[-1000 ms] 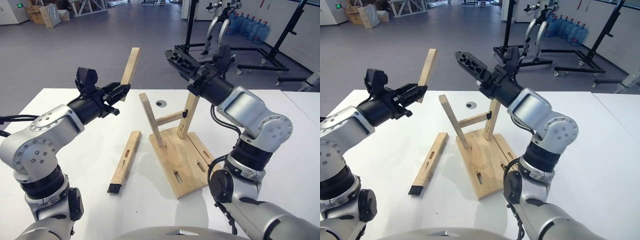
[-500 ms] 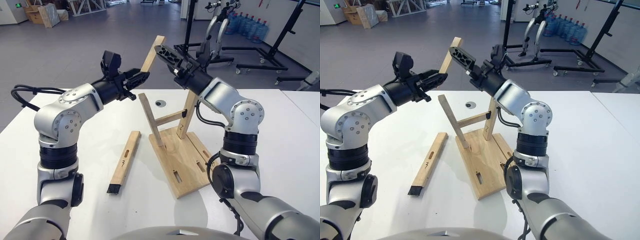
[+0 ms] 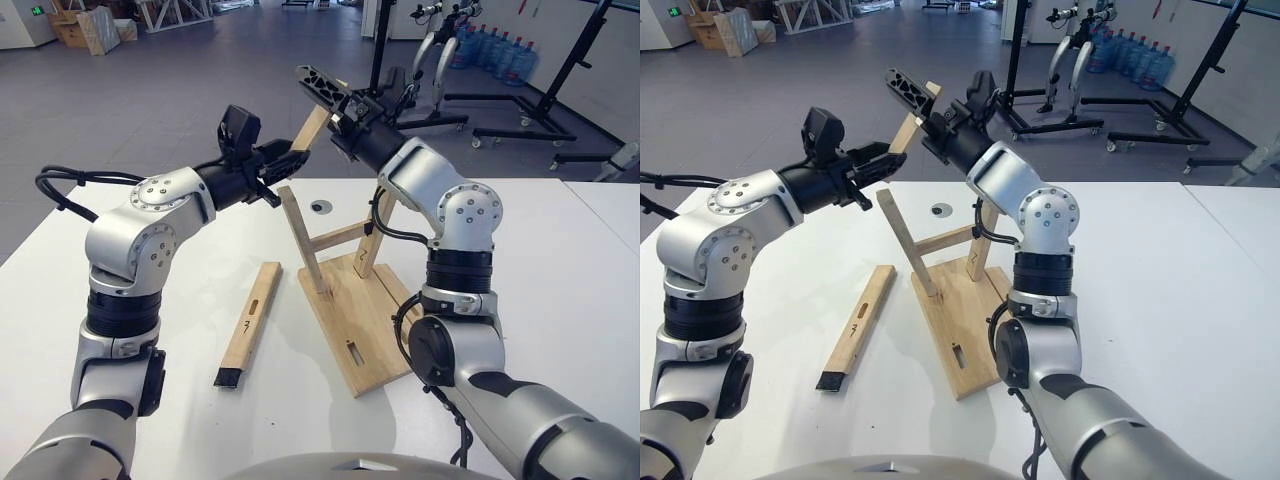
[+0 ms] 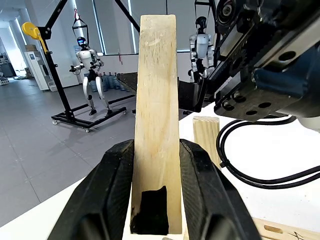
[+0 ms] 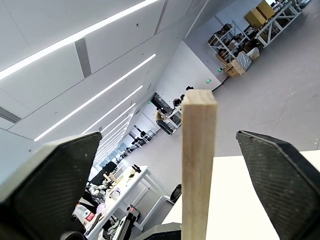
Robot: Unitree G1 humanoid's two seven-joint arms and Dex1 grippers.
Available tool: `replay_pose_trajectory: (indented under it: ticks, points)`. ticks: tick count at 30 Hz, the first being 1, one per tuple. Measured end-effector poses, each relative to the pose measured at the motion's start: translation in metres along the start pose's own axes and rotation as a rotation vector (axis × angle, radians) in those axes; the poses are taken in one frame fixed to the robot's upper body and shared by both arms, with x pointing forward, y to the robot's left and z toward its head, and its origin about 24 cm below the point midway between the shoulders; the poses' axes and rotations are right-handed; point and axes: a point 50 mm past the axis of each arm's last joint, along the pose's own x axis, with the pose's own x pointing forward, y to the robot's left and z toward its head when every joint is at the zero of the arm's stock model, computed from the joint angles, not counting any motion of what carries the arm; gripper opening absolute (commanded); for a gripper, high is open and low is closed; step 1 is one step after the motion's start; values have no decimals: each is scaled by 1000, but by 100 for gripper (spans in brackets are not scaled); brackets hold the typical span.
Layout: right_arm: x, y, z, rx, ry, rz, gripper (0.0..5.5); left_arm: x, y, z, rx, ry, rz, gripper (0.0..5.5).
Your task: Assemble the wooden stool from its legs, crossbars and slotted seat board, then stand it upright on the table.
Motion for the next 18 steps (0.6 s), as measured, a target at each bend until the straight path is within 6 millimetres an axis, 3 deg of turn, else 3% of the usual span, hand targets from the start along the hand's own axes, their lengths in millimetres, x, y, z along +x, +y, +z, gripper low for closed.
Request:
replay_pose_trajectory:
  ticks: [18]
  points:
    - [0,-3,-8,55,7,-20,98,-3,1,-4,44,8,23,127]
